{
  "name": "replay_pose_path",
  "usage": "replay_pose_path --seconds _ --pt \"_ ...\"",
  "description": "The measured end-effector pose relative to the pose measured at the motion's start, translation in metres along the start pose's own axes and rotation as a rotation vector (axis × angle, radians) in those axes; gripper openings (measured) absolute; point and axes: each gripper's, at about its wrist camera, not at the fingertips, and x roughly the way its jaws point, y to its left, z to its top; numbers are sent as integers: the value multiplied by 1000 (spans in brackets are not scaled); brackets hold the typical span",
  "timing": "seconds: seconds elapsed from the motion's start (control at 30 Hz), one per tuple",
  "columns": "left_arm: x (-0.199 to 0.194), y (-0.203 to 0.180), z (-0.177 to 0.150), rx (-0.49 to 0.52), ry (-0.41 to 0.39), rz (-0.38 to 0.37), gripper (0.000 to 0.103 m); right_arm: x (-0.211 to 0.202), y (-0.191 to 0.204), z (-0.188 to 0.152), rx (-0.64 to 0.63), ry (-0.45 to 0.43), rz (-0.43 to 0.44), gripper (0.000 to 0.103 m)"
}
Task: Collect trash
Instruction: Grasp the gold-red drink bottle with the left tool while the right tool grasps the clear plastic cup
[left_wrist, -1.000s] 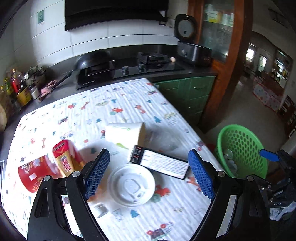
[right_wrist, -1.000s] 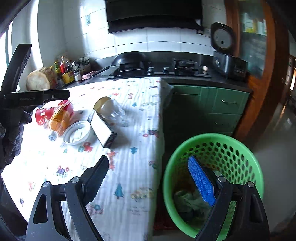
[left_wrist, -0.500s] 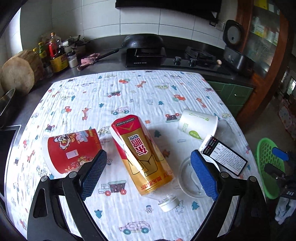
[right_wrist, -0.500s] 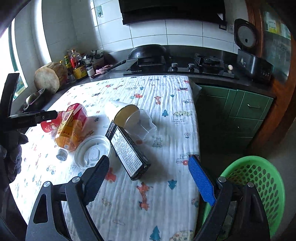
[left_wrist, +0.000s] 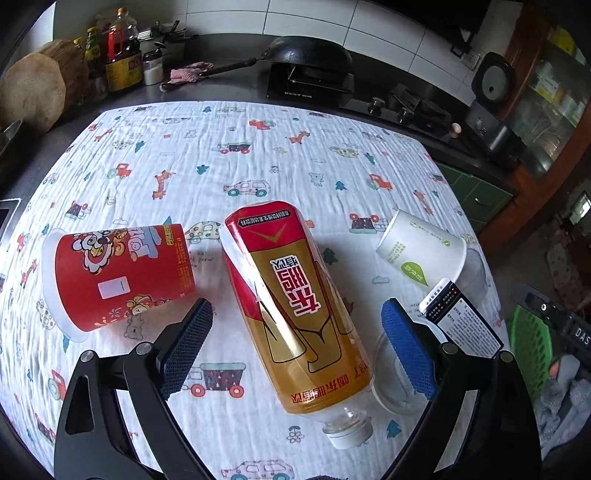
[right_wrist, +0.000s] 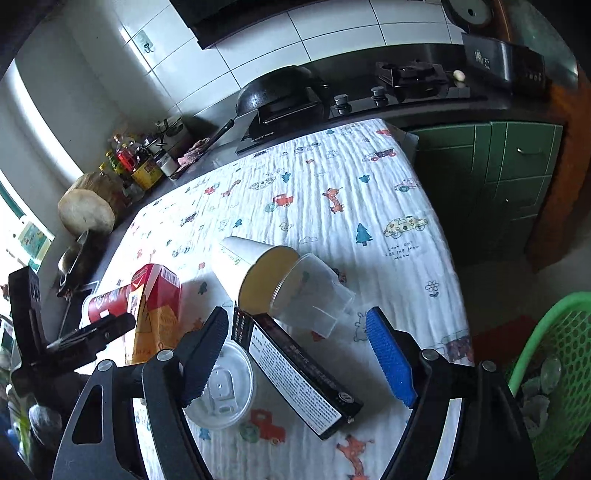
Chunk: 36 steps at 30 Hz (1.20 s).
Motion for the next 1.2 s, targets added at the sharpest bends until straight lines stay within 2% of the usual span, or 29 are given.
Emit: replay_pose_path --seconds 0.37,0.9,1.2 --pt "18 11 1 -58 41 -26 93 31 -4 12 112 30 -11 70" --pt "29 11 -2 -71 68 -50 93 54 -21 10 224 77 5 61" --pt "39 12 -6 -88 98 -60 93 53 -22 9 222 74 14 59"
